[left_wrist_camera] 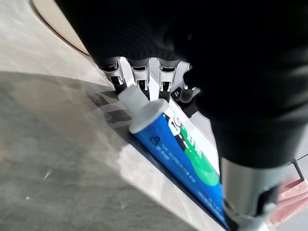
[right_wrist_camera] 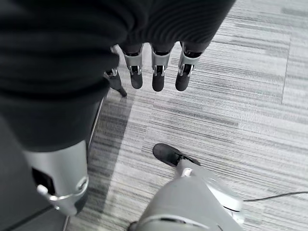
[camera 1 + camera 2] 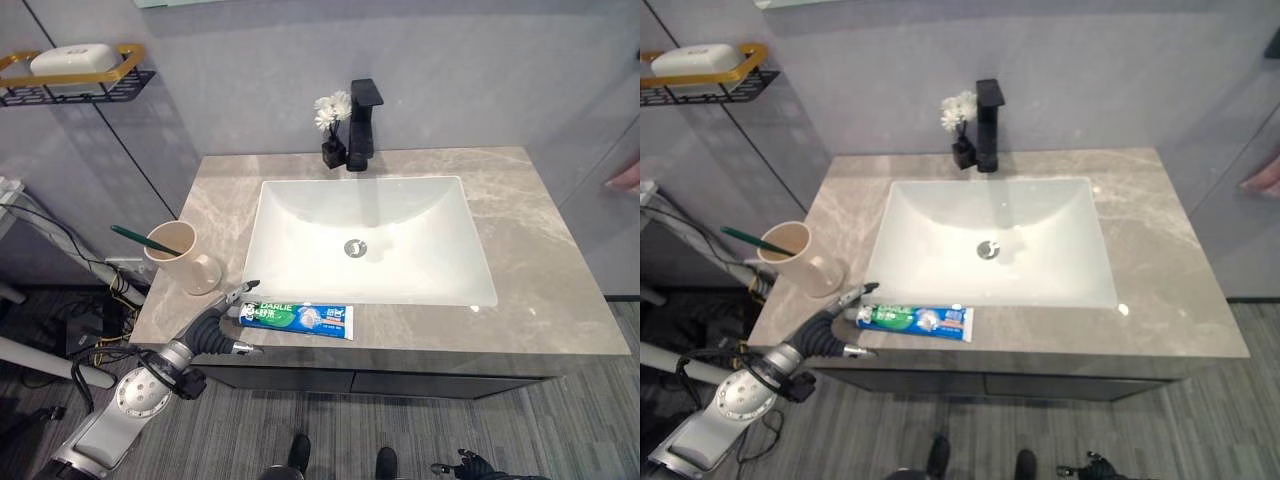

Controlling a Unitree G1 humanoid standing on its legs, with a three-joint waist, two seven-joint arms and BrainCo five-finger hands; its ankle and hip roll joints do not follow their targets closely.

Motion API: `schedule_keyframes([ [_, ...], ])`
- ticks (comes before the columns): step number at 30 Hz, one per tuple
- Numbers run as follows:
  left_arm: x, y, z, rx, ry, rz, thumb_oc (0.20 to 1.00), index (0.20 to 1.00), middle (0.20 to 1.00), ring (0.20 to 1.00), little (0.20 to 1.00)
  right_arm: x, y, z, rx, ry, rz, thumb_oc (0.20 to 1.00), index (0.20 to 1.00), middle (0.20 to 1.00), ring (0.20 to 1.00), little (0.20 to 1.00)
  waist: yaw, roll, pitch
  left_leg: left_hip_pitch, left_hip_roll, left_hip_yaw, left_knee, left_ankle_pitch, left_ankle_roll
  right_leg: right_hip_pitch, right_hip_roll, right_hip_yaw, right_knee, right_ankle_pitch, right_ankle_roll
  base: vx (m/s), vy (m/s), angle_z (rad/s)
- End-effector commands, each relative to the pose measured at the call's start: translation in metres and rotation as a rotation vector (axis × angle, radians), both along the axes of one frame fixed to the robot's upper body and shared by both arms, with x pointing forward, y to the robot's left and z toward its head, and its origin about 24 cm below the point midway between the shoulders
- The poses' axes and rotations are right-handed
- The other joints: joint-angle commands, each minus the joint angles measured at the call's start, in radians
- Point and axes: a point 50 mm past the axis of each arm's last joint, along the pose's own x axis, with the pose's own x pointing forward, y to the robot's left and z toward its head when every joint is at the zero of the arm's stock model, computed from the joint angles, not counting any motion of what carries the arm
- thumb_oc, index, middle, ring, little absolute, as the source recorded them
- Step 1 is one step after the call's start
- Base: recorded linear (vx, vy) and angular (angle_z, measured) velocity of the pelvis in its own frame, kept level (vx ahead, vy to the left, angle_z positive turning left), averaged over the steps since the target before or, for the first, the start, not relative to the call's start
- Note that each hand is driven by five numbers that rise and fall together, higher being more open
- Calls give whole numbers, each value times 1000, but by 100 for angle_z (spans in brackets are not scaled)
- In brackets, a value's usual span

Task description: Put brush and paste in cup on sink, flatten towel.

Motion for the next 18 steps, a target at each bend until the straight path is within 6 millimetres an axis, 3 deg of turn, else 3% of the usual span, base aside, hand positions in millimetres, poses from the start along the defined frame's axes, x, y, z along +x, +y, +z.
schedule_keyframes([
  [1, 1, -3, 22, 33, -114, -35, 1000, 1000, 1000, 1000, 1000, 9, -7, 4, -28, -34, 0, 1000, 1000, 1000, 1000, 1000, -5, -19, -17, 5, -39, -8, 2, -48, 52, 3, -11, 55, 7, -35, 26, 42, 16, -13],
  [13, 0, 3, 17, 66, -98, -15, 1000, 1000, 1000, 1000, 1000, 13, -4, 5, -19, -60, 16, 1000, 1000, 1000, 1000, 1000, -16, -19, -19, 30, -25, 21, 2, -63, 50, 3, -2, 92, 7, -37, 27, 17, -1, -13],
  [18, -2, 6, 3, 55, -41, 18, 1000, 1000, 1000, 1000, 1000, 11, -5, 5, -26, -57, 11, 1000, 1000, 1000, 1000, 1000, -19, -21, -19, 37, -20, 21, 2, -66, 48, 12, 0, 88, 7, -42, 27, 0, 0, 0],
])
